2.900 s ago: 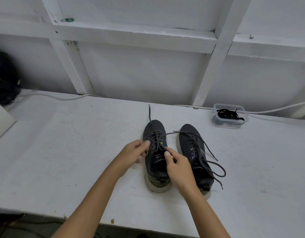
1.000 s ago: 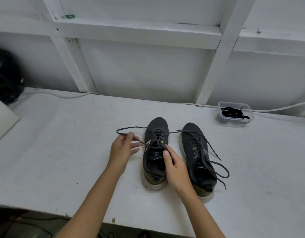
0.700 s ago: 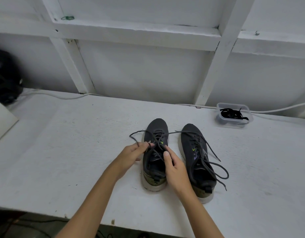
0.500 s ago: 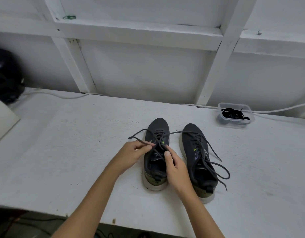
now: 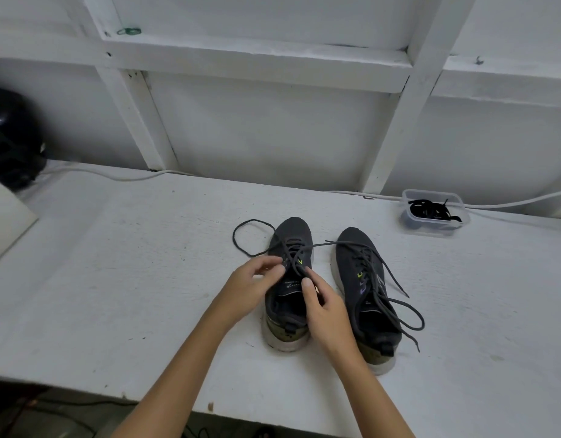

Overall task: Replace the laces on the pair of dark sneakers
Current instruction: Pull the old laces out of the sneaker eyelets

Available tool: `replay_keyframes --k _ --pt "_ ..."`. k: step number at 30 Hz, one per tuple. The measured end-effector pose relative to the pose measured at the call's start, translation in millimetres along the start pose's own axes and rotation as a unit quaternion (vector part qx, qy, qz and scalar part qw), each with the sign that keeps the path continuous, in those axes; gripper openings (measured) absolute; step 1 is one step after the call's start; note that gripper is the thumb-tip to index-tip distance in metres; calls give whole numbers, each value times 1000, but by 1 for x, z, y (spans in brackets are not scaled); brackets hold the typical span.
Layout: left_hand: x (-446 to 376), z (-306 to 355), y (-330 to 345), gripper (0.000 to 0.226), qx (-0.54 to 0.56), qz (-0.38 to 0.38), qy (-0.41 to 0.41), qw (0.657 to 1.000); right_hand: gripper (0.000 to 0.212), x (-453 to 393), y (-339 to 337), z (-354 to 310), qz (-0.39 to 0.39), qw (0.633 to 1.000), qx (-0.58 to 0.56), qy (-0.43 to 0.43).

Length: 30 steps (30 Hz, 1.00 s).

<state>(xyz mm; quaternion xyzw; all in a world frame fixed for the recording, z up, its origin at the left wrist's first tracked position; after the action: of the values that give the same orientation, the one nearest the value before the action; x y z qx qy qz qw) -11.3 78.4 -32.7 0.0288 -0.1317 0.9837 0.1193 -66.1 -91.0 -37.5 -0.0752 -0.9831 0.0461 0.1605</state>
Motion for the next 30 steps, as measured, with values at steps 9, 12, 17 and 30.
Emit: replay_keyframes --k 9,12,17,30 --pt "16 7 16 39 -141 36 86 986 14 -5 -9 -23 75 996 35 36" --pt "17 12 17 36 -168 69 102 978 13 -14 -10 -33 20 993 95 65" --pt "21 18 14 32 -171 99 107 974 14 -30 -12 -42 3 975 213 64" --pt "14 18 5 35 -120 32 27 992 14 -35 -7 -43 -36 977 209 10"
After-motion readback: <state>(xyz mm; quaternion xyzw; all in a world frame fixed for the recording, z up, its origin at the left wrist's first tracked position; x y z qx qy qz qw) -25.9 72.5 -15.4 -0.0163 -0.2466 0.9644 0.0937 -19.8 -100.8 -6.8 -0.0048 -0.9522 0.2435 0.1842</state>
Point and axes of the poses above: each hand's wrist, its own x-axis away from the middle knuckle, its own y-axis out of the palm, z = x × y, the point moved 3 cm from there along -x, towards the middle knuckle, and after that the axes turned 8 degrees about y, right-handed, at the moved point
